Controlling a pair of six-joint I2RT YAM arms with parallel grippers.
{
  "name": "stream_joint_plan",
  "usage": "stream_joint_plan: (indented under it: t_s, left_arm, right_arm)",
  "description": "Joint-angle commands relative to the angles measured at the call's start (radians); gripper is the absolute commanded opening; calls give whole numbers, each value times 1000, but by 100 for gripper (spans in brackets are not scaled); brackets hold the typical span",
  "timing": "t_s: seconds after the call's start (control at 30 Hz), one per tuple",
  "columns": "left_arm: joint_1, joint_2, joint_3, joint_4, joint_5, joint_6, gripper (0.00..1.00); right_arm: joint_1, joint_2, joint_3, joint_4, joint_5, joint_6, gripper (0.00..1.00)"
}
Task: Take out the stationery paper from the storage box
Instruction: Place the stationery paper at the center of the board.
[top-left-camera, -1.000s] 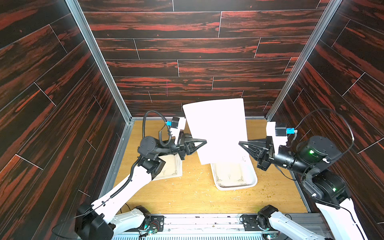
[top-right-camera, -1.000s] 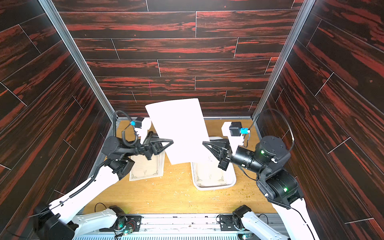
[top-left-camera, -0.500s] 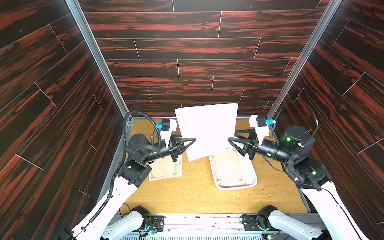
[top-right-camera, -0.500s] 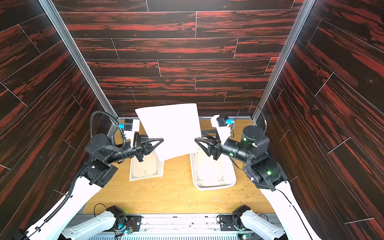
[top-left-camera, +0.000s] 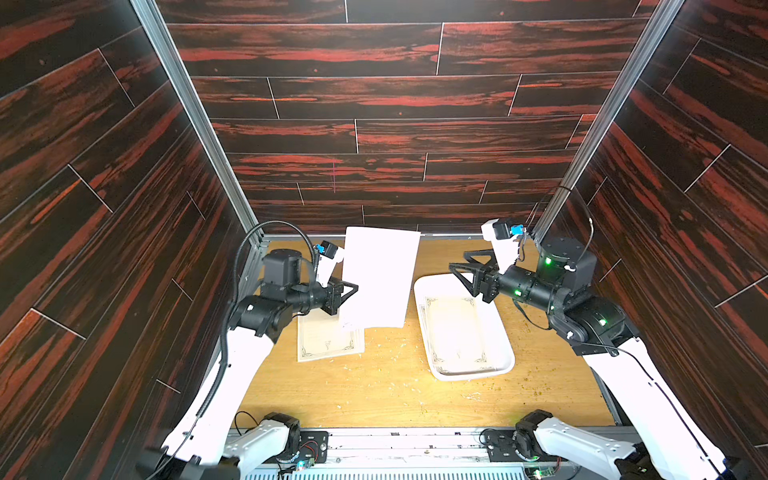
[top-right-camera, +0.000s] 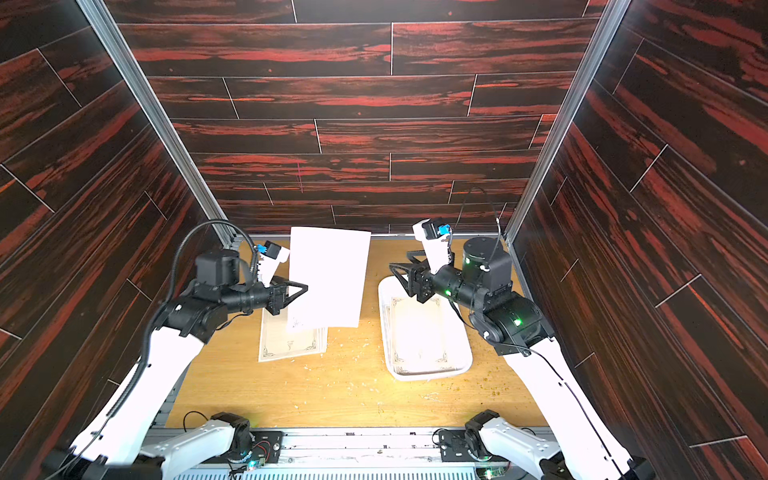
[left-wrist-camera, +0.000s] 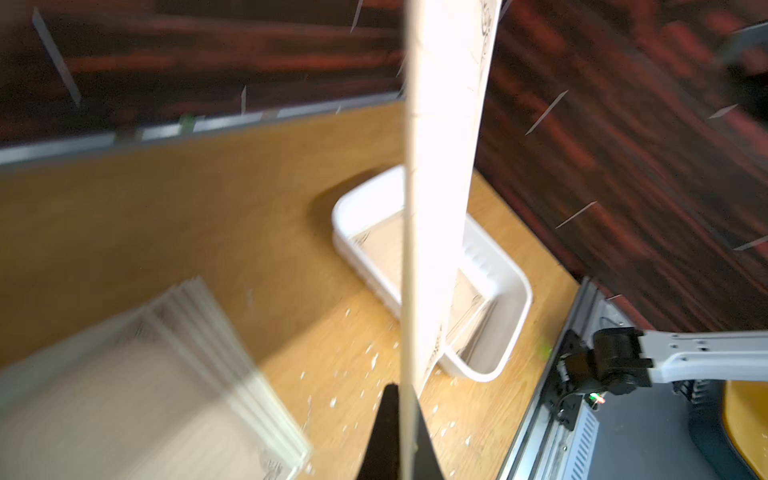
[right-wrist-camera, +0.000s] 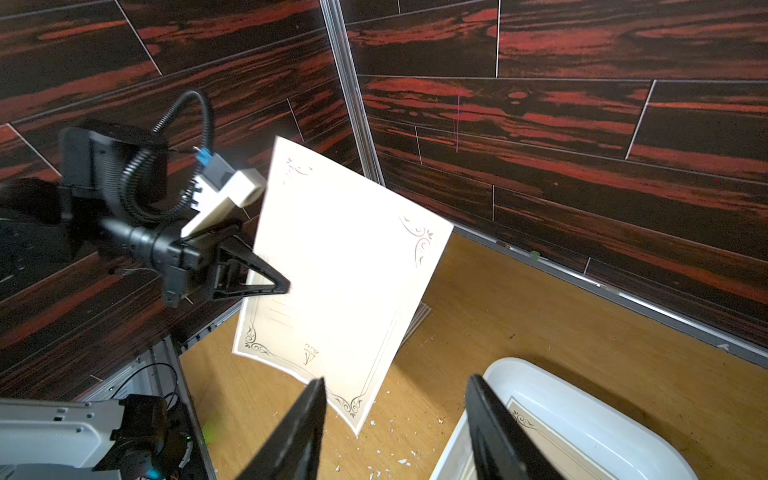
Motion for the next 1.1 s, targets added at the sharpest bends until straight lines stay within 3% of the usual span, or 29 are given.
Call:
stream_joint_plan:
  t_s: [0.0, 0.37, 0.5, 0.73, 1.07]
  left_arm:
    - [56, 59, 38, -172, -3, 66, 0]
    - [153, 223, 44, -215, 72, 192, 0]
    - [193, 242, 33, -216, 155, 198, 0]
    - [217, 234, -8, -191, 172, 165, 0]
    - [321, 284, -36, -160, 143, 74, 0]
  right_arm:
    - [1, 0, 20, -23, 4, -10, 57]
    - [1, 30, 30, -53, -21, -14, 57]
    - [1, 41, 27, -60, -24, -10, 57]
    - [2, 64, 22, -59, -43, -7, 56]
    - [2, 145, 41, -100, -94, 10, 56]
